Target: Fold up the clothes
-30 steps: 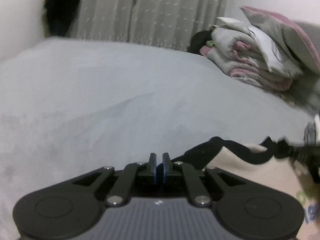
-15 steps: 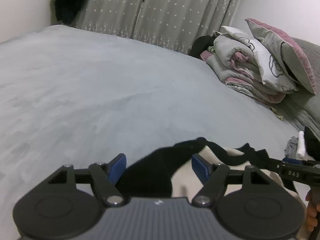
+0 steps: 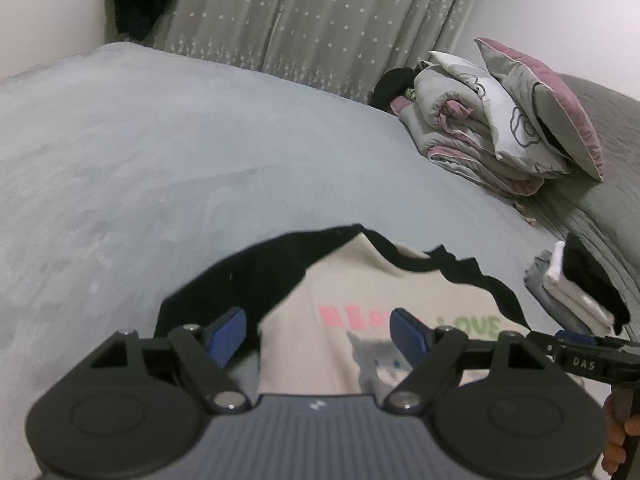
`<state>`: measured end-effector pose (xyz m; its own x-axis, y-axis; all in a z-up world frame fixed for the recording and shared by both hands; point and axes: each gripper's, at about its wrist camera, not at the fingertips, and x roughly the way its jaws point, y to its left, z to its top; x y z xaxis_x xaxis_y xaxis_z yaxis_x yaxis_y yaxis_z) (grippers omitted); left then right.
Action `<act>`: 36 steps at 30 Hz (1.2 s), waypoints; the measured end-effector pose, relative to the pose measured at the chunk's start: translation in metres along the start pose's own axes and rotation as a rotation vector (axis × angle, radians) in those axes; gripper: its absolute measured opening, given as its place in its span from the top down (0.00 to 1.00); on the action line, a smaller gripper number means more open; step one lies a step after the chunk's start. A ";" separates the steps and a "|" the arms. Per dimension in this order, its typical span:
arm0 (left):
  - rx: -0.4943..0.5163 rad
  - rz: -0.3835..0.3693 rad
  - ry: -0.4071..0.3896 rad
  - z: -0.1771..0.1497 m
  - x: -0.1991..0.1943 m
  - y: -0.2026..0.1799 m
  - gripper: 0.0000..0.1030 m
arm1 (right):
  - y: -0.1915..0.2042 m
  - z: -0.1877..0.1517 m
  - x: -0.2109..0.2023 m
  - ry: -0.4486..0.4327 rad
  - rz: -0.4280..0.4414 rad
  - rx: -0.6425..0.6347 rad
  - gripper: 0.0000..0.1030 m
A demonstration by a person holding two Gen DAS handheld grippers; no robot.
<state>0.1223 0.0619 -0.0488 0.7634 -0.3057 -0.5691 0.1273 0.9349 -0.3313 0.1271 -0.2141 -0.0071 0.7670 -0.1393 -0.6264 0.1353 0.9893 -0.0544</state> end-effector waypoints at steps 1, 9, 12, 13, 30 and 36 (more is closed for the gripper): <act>-0.008 -0.001 0.007 -0.004 -0.005 0.000 0.22 | -0.001 -0.003 -0.006 0.000 0.003 0.005 0.41; -0.070 -0.026 0.124 -0.051 -0.037 0.004 0.22 | -0.017 -0.032 -0.046 0.014 0.047 0.041 0.41; -0.096 -0.062 0.168 -0.070 -0.047 0.009 0.23 | -0.026 -0.046 -0.059 0.037 0.082 0.064 0.41; -0.106 -0.075 0.180 -0.076 -0.049 0.010 0.23 | -0.028 -0.051 -0.062 0.046 0.092 0.067 0.41; -0.117 -0.236 0.202 -0.121 -0.081 0.024 0.53 | -0.050 -0.114 -0.078 0.072 0.232 0.077 0.88; -0.143 -0.252 0.217 -0.122 -0.083 0.031 0.57 | -0.066 -0.104 -0.090 0.028 0.055 0.039 0.90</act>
<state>-0.0145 0.0941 -0.1032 0.5651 -0.5687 -0.5976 0.1929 0.7954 -0.5745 -0.0159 -0.2623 -0.0279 0.7563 -0.0829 -0.6489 0.1183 0.9929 0.0110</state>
